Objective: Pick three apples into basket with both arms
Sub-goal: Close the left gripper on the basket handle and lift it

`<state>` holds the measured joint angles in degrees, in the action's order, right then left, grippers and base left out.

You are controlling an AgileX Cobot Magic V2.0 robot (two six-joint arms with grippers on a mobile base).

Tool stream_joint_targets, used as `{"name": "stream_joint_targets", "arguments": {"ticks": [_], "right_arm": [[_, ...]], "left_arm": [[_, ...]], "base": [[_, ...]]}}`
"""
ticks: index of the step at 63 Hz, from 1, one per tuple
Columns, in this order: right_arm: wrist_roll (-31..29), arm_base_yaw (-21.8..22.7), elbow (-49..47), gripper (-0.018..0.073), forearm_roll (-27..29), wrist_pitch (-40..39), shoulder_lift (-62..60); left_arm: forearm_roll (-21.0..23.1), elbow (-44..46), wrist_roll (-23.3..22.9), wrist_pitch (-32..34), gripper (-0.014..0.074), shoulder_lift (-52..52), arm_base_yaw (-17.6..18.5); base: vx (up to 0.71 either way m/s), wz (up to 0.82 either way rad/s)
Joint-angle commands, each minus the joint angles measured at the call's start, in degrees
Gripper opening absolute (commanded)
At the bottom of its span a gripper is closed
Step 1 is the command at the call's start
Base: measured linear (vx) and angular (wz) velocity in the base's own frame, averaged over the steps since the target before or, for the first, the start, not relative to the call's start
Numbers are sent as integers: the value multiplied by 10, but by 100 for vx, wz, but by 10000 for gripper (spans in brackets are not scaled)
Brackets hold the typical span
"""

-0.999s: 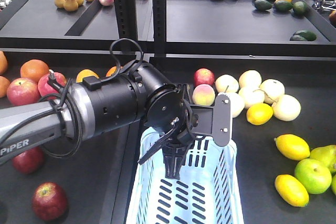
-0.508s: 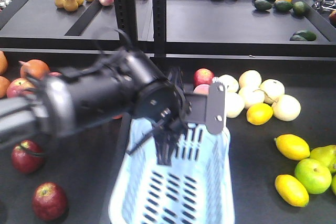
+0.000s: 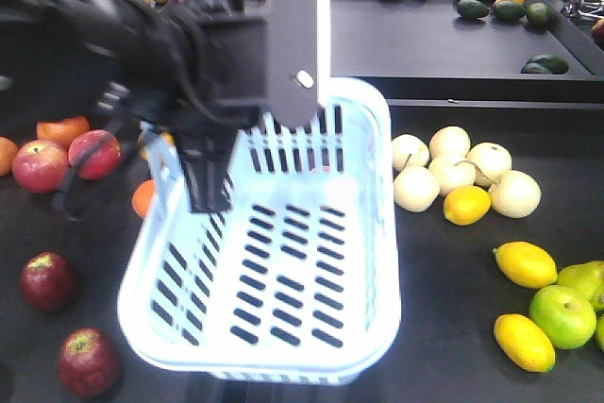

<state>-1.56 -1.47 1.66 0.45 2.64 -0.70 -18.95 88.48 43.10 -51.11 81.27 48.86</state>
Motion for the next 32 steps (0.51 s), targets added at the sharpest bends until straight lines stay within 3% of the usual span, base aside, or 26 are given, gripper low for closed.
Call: {"name": "stream_joint_targets", "arguments": {"ticks": [1, 17, 32], "right_arm": [[1, 2, 6, -8, -4, -44, -1], [1, 2, 6, -8, -4, -44, -1], [1, 2, 6, -8, -4, -45, -1]], "left_arm": [[-33, 16, -23, 26, -8, -57, 1], [-46, 16, -31, -36, -8, -119, 1], [-46, 16, -31, -39, -8, -152, 1]], "base": [[0, 0], [0, 0], [0, 0]]}}
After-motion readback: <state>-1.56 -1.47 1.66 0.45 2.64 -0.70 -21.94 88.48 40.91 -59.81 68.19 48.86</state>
